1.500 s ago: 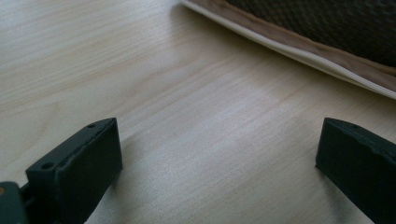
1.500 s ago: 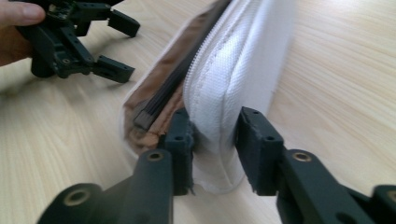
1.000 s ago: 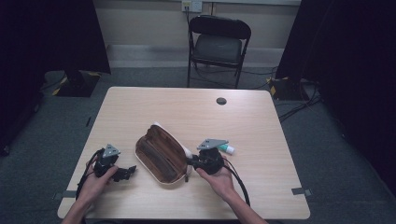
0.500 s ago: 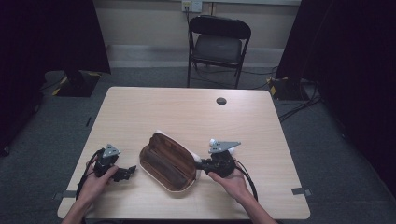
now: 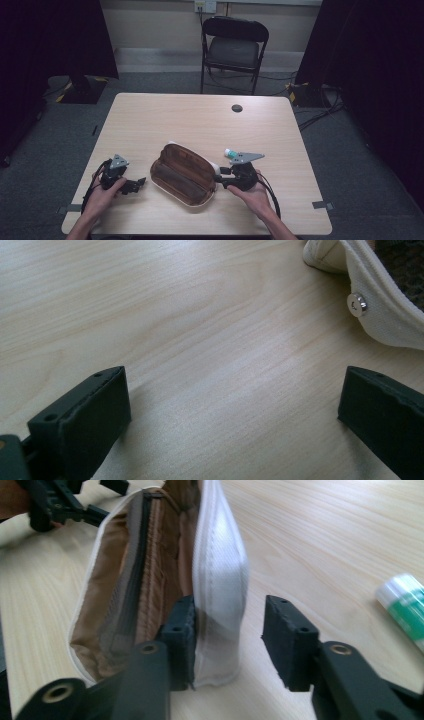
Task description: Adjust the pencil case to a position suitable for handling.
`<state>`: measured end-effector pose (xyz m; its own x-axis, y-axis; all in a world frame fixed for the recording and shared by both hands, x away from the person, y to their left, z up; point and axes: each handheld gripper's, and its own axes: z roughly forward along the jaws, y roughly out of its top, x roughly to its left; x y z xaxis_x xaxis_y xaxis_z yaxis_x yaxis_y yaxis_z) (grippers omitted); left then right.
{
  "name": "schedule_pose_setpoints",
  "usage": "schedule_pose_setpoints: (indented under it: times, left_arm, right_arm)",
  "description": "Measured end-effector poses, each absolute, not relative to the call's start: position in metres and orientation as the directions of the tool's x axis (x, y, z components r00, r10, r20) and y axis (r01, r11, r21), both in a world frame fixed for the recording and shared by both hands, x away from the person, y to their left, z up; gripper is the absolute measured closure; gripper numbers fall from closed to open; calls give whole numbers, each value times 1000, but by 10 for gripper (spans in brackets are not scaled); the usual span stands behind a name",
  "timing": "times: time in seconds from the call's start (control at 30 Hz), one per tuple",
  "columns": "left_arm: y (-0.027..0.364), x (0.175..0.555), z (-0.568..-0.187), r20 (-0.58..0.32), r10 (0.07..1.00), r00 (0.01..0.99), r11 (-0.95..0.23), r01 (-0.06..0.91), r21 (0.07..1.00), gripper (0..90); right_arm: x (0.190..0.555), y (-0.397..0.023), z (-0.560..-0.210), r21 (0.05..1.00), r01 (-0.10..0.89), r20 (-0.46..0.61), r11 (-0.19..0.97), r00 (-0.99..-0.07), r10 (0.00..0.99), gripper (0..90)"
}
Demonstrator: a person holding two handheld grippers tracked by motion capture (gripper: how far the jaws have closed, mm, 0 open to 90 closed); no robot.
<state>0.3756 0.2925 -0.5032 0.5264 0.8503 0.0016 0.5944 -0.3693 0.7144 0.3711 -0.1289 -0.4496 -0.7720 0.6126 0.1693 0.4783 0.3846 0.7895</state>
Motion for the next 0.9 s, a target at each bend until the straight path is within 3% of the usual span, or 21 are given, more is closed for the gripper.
schedule_pose_setpoints:
  times: [0.2,0.47,0.6,0.9]
  left_arm:
    - [292,376,-503,1,850,526,-369,594,715,0]
    - [292,376,-503,1,850,526,-369,594,714,0]
    - [292,376,-503,1,850,526,-369,594,715,0]
    - [293,376,-503,2,850,526,-369,594,714,0]
  right_arm:
    - [366,-139,-452,787,486,154,381,-751,642,623]
    - [366,-128,-454,782,498,157,374,-739,655,572]
    - [371,-124,-455,784,502,136,365,-713,688,692]
    - [396,-126,-456,787,517,125,337,-668,734,697]
